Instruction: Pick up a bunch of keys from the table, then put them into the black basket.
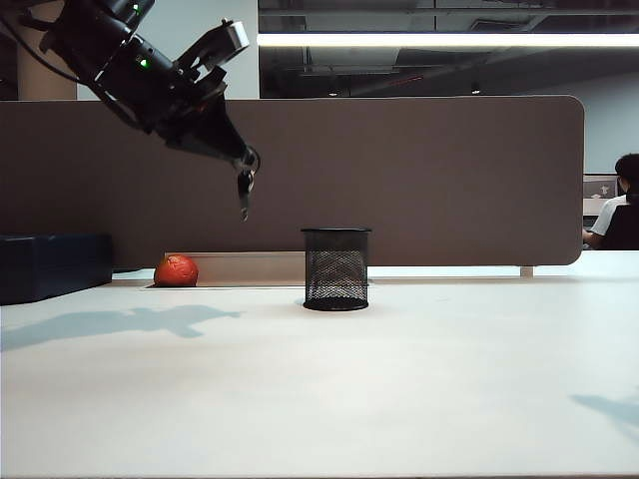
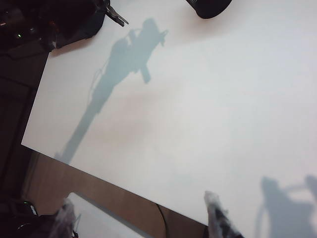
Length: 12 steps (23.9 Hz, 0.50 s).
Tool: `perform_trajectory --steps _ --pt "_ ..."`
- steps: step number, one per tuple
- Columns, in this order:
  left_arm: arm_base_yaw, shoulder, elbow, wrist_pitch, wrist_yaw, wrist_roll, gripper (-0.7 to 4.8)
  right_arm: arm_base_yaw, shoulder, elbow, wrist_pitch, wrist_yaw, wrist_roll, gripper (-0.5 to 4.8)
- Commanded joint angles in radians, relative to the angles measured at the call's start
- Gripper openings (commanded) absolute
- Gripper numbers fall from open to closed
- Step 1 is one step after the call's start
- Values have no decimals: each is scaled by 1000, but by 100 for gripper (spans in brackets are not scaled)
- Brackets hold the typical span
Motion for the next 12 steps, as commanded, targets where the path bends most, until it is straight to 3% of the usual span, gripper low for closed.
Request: perform_trajectory --steps 1,12 --pt "-2 0 5 92 10 -62 -7 1 -2 2 12 -1 -3 347" --pt "-18 57 9 302 31 -215 -7 1 -2 2 12 -1 -3 346"
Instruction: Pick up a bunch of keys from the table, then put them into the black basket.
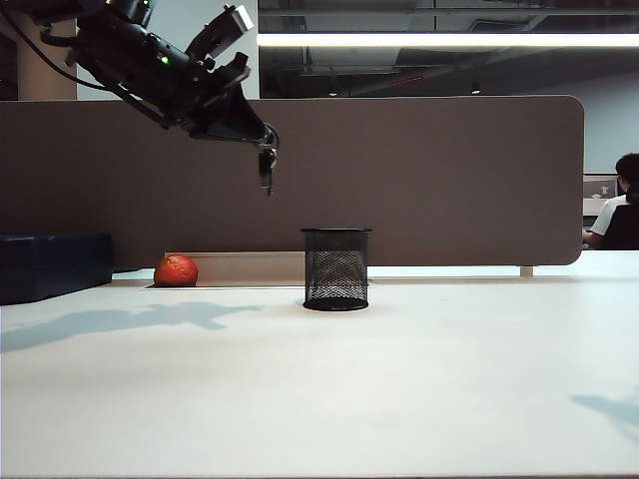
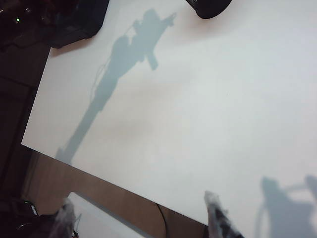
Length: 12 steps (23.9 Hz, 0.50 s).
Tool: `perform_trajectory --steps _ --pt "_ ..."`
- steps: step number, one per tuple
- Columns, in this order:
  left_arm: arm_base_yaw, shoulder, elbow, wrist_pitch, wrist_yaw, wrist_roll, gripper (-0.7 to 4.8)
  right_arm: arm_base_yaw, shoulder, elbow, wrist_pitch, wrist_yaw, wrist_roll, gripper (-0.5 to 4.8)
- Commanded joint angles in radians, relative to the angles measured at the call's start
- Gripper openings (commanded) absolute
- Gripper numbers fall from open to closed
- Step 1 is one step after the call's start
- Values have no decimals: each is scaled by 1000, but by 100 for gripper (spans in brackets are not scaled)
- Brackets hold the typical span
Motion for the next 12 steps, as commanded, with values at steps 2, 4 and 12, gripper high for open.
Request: perform_trajectory --steps 2,4,12 --pt "-8 28 6 95 8 -60 -7 1 -1 2 12 0 -3 346" --pt "-12 45 7 128 8 -74 -7 1 -2 2 12 0 -4 346" --pt "-13 108 11 237 8 -139 -6 1 -2 2 13 11 -4 346"
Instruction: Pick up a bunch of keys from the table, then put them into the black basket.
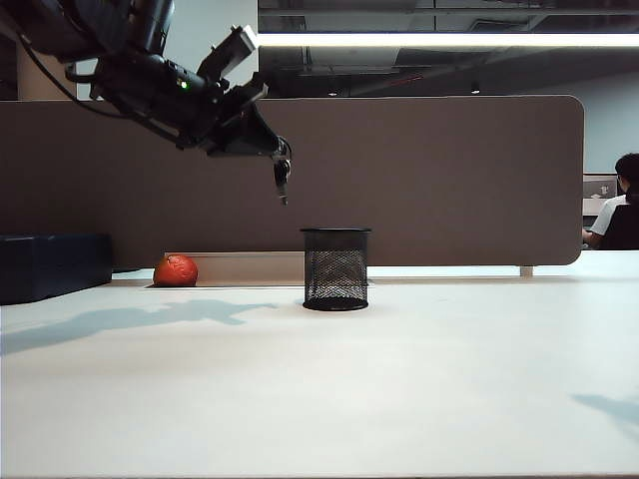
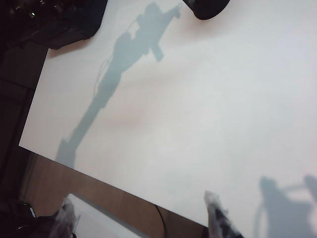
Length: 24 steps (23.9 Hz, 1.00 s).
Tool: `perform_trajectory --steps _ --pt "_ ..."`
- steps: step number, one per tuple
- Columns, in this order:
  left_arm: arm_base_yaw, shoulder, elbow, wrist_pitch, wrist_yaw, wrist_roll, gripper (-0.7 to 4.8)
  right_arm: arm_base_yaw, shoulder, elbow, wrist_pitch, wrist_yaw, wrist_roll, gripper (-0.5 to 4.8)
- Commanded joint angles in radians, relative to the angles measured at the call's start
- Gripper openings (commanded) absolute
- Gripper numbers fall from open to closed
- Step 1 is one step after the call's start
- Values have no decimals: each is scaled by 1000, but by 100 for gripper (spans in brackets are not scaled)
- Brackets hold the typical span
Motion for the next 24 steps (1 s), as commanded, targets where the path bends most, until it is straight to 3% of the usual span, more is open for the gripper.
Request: perform_trajectory --steps 1,7,24 --pt "-2 26 10 77 7 -25 -6 1 -2 2 12 2 -3 346" --pt "-2 68 10 183 16 -109 -7 1 -2 2 12 9 -3 346" --pt "-54 221 177 215 48 -111 -6 1 -3 2 11 8 -3 346"
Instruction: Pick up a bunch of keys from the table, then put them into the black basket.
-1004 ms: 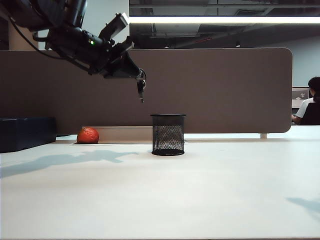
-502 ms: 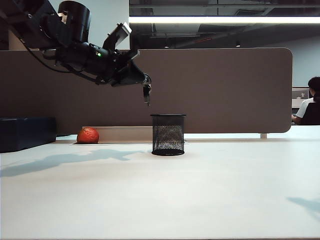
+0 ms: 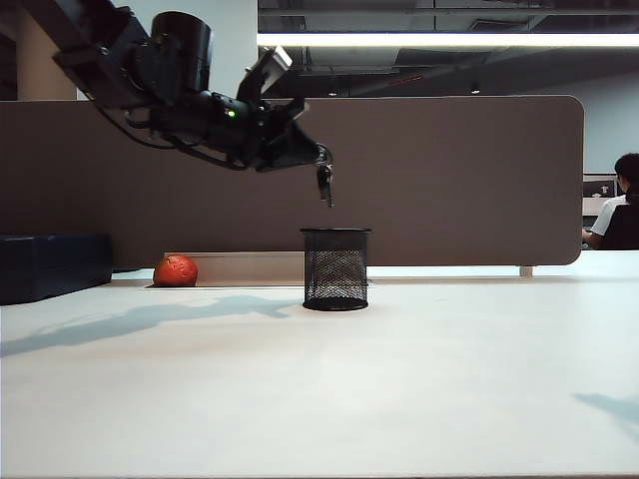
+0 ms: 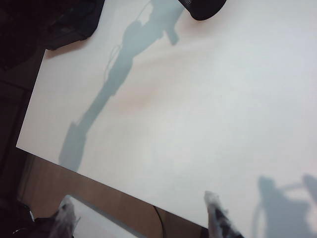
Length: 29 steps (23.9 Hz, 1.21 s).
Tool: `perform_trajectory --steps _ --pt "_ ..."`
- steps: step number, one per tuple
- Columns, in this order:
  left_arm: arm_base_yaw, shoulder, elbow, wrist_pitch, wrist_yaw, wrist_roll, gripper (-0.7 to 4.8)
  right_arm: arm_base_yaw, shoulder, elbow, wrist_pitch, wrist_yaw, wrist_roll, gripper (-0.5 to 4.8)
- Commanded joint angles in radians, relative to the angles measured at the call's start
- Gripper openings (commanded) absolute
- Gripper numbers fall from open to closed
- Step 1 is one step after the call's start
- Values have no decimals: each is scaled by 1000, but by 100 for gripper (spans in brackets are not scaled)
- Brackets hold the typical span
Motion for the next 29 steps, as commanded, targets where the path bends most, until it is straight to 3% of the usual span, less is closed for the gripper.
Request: perform_trajectory --steps 1,23,25,29 --pt "-10 25 35 8 5 -2 -6 2 -3 3 12 -2 -3 346" --pt "-23 76 54 -2 -14 -15 -4 2 -3 3 12 -2 -3 346" --pt "-23 76 54 -2 -14 -15 6 2 -3 3 12 -2 -3 346" --pt "-23 76 54 -4 -17 -15 96 2 -3 3 12 -5 -3 346"
